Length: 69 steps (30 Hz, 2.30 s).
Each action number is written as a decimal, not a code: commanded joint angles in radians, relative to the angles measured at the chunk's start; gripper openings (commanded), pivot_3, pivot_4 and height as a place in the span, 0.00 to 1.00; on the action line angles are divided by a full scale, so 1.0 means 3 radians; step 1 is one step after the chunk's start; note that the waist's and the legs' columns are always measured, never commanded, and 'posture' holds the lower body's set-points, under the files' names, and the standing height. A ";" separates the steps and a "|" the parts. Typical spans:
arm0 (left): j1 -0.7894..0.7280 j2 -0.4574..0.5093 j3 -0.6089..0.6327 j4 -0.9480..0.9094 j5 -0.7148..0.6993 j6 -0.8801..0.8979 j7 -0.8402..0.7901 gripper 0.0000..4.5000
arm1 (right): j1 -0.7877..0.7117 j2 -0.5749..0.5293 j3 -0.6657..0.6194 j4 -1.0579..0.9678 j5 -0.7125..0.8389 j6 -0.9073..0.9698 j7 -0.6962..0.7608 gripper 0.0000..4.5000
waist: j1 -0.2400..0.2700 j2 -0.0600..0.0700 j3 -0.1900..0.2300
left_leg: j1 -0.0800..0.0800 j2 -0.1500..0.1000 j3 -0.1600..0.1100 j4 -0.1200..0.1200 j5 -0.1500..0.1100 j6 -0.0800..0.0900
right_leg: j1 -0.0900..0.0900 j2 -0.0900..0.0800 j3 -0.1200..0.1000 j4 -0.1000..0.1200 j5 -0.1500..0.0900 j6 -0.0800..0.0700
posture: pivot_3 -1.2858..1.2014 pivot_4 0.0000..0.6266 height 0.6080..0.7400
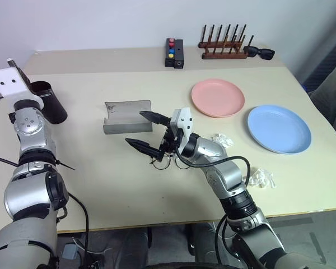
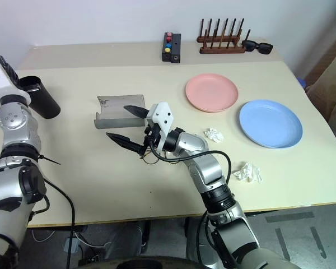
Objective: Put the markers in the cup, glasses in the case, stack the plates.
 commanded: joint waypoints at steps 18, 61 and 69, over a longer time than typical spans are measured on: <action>-0.0072 0.0012 -0.0018 -0.0026 -0.0054 -0.0052 0.0053 0.00 | -0.0032 0.0013 -0.0036 -0.0116 0.0071 -0.0011 0.0019 1.00 | 0.0001 0.0000 0.0000 | 0.0000 0.0000 0.0000 0.0000 0.0000 0.0000 | 0.0000 0.0000 0.0000 0.0000 0.0000 0.0000 | 0.52 0.24 0.99; 0.0564 0.0361 -0.1640 -0.2011 -0.0167 0.2124 -0.4106 0.99 | 0.0014 -0.0821 -0.0083 -0.0472 0.0026 0.0283 0.0403 1.00 | -0.0079 0.0004 0.0003 | -0.0001 0.0001 0.0000 -0.0001 0.0000 0.0001 | -0.0001 0.0002 0.0002 0.0001 -0.0002 -0.0001 | 0.52 0.24 0.99; 0.0352 0.0357 -0.1937 -0.1500 0.0241 0.2001 -0.4273 0.99 | 0.0066 -0.0827 -0.0077 -0.0565 0.0001 0.0325 0.0309 1.00 | -0.0073 0.0004 0.0003 | -0.0004 0.0001 0.0000 0.0002 0.0000 0.0002 | -0.0001 0.0002 0.0002 0.0001 -0.0003 0.0000 | 0.52 0.24 0.99</action>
